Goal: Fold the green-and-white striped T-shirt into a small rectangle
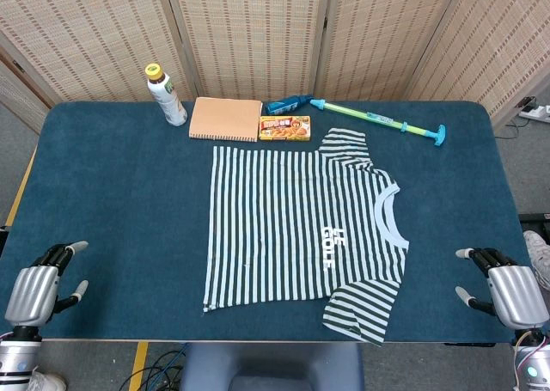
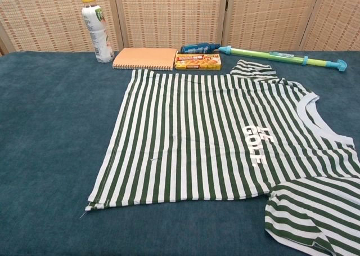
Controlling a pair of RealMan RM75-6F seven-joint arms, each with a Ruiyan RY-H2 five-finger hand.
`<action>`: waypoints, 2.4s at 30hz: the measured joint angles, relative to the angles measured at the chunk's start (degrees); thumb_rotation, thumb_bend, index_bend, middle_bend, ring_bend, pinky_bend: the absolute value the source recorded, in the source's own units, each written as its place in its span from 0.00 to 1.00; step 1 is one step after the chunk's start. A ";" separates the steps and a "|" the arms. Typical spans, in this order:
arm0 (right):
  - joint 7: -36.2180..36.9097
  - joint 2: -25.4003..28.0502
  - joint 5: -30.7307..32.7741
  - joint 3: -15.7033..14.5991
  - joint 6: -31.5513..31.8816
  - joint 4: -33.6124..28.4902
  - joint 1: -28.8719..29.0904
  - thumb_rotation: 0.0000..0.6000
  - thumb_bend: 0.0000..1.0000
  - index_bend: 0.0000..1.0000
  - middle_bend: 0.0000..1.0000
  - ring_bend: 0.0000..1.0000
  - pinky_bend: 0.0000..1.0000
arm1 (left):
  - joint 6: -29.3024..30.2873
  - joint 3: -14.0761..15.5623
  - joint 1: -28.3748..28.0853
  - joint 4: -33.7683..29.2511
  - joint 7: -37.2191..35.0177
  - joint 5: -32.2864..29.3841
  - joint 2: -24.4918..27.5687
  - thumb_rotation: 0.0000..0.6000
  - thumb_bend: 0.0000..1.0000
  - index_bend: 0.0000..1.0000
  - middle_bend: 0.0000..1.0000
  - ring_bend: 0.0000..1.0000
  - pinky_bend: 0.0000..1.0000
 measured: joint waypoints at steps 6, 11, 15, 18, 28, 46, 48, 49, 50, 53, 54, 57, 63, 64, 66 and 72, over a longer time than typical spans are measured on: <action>0.23 -0.55 0.27 0.29 -0.77 0.70 0.69 1.00 0.17 0.31 0.38 0.34 0.48 | -0.47 -0.06 -0.38 -0.14 0.77 -0.31 -0.37 1.00 0.33 0.25 0.28 0.23 0.39; 0.48 -0.37 0.16 0.28 -0.28 0.79 0.59 1.00 0.17 0.31 0.38 0.34 0.48 | -0.02 0.06 -0.33 -0.20 0.57 0.16 -0.40 1.00 0.33 0.25 0.28 0.23 0.39; 0.51 0.01 -0.02 0.22 0.39 0.54 0.31 1.00 0.17 0.31 0.38 0.34 0.48 | 0.48 0.13 -0.33 -0.13 0.14 0.92 -0.28 1.00 0.33 0.25 0.28 0.23 0.39; 0.52 0.37 -0.17 0.09 0.86 0.30 0.03 1.00 0.17 0.31 0.38 0.34 0.48 | 0.79 0.28 -0.41 -0.11 -0.28 1.85 -0.09 1.00 0.33 0.25 0.28 0.23 0.39; 0.84 1.00 -0.80 0.04 1.71 -0.07 -0.15 1.00 0.17 0.31 0.39 0.34 0.48 | -0.27 1.76 -2.60 -0.02 -1.46 7.93 0.31 1.00 0.33 0.28 0.34 0.32 0.39; 0.72 1.74 -1.12 0.07 1.50 -0.53 0.31 1.00 0.17 0.31 0.39 0.34 0.48 | -13.56 3.91 -15.44 0.27 1.75 19.38 -5.46 1.00 0.25 0.39 0.83 0.77 0.95; 0.71 1.77 -0.97 0.01 1.51 -0.52 0.21 1.00 0.17 0.31 0.39 0.34 0.48 | -14.84 3.95 -16.43 1.00 2.97 19.56 -7.47 1.00 0.25 0.40 0.86 0.80 0.97; 0.71 1.77 -0.96 0.00 1.50 -0.52 0.19 1.00 0.17 0.31 0.39 0.34 0.48 | -15.38 3.96 -16.82 1.34 3.46 19.56 -8.34 1.00 0.25 0.40 0.87 0.81 0.97; 0.71 1.77 -0.92 -0.03 1.47 -0.52 0.17 1.00 0.17 0.31 0.39 0.34 0.48 | -15.92 3.98 -17.21 1.70 3.95 19.52 -9.21 1.00 0.25 0.40 0.87 0.82 0.98; 0.67 1.78 -0.80 -0.14 1.35 -0.52 0.11 1.00 0.17 0.31 0.39 0.34 0.48 | -17.50 4.10 -18.33 2.99 5.77 19.29 -11.85 1.00 0.25 0.40 0.88 0.83 0.98; 0.65 1.79 -0.77 -0.15 1.33 -0.53 0.09 1.00 0.17 0.31 0.39 0.34 0.48 | -18.02 4.18 -18.68 3.49 6.53 19.16 -12.79 1.00 0.25 0.40 0.89 0.83 0.98; 0.58 1.81 -0.56 -0.17 1.18 -0.54 0.07 1.00 0.17 0.31 0.39 0.34 0.48 | -19.07 4.37 -19.32 4.69 7.80 18.54 -14.96 1.00 0.25 0.40 0.89 0.83 0.98; 0.75 1.64 -0.32 -0.19 1.02 -0.40 0.03 1.00 0.17 0.31 0.39 0.34 0.48 | -21.09 4.36 -20.10 6.51 11.51 15.90 -17.91 1.00 0.25 0.39 0.89 0.84 0.98; 0.74 1.63 -0.26 -0.20 0.97 -0.37 0.02 1.00 0.17 0.31 0.39 0.34 0.48 | -21.33 4.34 -20.14 6.52 12.11 15.31 -18.17 1.00 0.25 0.39 0.89 0.84 0.98; 0.69 1.62 -0.21 -0.21 0.95 -0.38 0.01 1.00 0.17 0.31 0.39 0.34 0.48 | -21.70 4.32 -20.18 6.48 13.33 14.17 -18.74 1.00 0.25 0.39 0.89 0.84 0.98; 0.52 1.61 -0.16 -0.31 0.78 -0.48 -0.02 1.00 0.17 0.31 0.39 0.34 0.48 | -22.36 5.28 -20.09 6.22 15.24 12.40 -19.76 1.00 0.25 0.38 0.89 0.84 0.98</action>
